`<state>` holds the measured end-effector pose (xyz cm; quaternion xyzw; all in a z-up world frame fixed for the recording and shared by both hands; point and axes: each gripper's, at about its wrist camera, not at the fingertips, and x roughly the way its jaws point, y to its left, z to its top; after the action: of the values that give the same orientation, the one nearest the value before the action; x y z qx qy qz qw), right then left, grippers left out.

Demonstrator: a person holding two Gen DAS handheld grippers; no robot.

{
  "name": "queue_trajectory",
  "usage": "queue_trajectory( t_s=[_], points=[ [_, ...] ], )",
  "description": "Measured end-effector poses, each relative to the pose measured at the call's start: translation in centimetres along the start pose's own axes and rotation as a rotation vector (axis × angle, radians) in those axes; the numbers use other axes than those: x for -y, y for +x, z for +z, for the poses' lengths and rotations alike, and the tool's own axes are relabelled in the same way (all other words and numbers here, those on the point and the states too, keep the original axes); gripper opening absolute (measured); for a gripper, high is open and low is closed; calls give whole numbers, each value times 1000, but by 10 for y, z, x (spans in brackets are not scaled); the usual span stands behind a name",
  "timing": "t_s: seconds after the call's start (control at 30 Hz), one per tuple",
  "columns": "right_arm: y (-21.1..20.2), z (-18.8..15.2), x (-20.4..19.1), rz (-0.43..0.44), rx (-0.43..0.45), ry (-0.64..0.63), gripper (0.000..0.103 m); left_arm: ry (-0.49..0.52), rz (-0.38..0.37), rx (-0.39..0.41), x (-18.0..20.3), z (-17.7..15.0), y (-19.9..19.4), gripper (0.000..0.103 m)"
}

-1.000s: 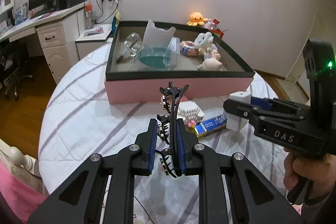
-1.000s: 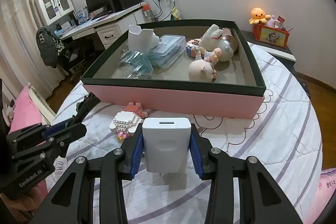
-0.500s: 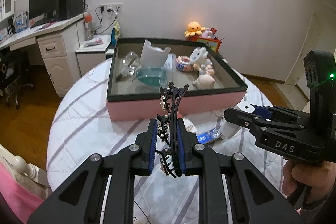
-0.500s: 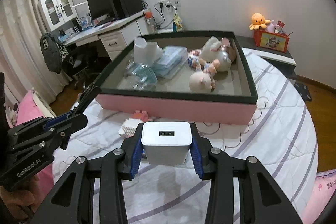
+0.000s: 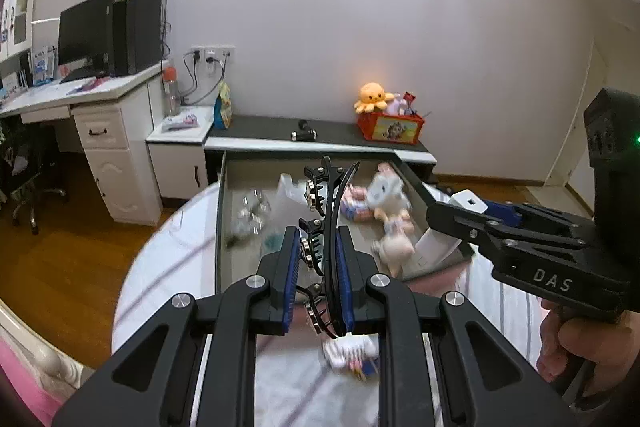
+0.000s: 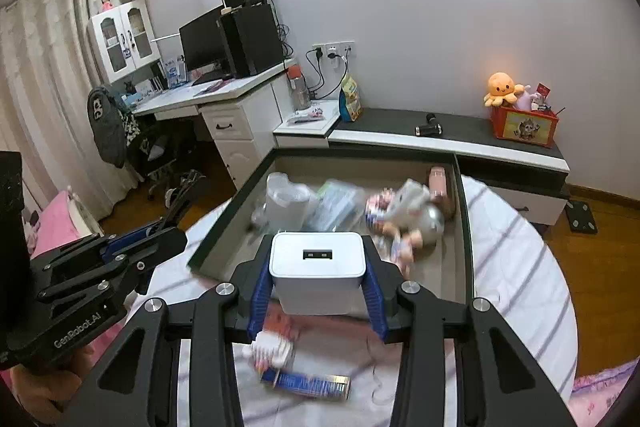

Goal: Organize rigid objects
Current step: 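Carry hair clip and charger over the pink box and release both inside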

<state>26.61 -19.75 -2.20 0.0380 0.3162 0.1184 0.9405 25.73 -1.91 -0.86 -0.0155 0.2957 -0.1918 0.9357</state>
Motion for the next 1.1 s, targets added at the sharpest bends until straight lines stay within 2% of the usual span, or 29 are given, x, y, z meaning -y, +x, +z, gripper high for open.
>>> queue_trajectory(
  t_s=[0.27,0.47,0.7,0.77,0.8,0.83,0.87,1.0,1.03,1.1],
  points=[
    [49,23,14,-2,-45,18,41,-23,25,-10,-12,25,40,17],
    [89,20,25,-13,-111,33,41,-55,31,-88,-24,16,85,17],
    [112,14,27,-38,-156,22,41,-61,76,-156,-33,5,114,19],
    [116,13,27,-57,-165,15,43,-63,89,-168,-34,3,116,30],
    [118,12,28,-63,-168,15,45,-62,98,-173,-35,1,116,53],
    [118,12,29,-66,-169,18,55,-63,105,-169,-36,-1,114,77],
    [118,11,30,-68,-170,19,69,-62,111,-157,-35,-2,111,85],
    [109,9,31,-75,-150,47,92,-63,129,-109,-37,-1,95,101],
    [106,8,32,-81,-148,58,103,-64,129,-93,-37,-1,89,102],
    [97,9,31,-98,-120,66,103,-61,146,-69,-36,0,77,103]
  ],
)
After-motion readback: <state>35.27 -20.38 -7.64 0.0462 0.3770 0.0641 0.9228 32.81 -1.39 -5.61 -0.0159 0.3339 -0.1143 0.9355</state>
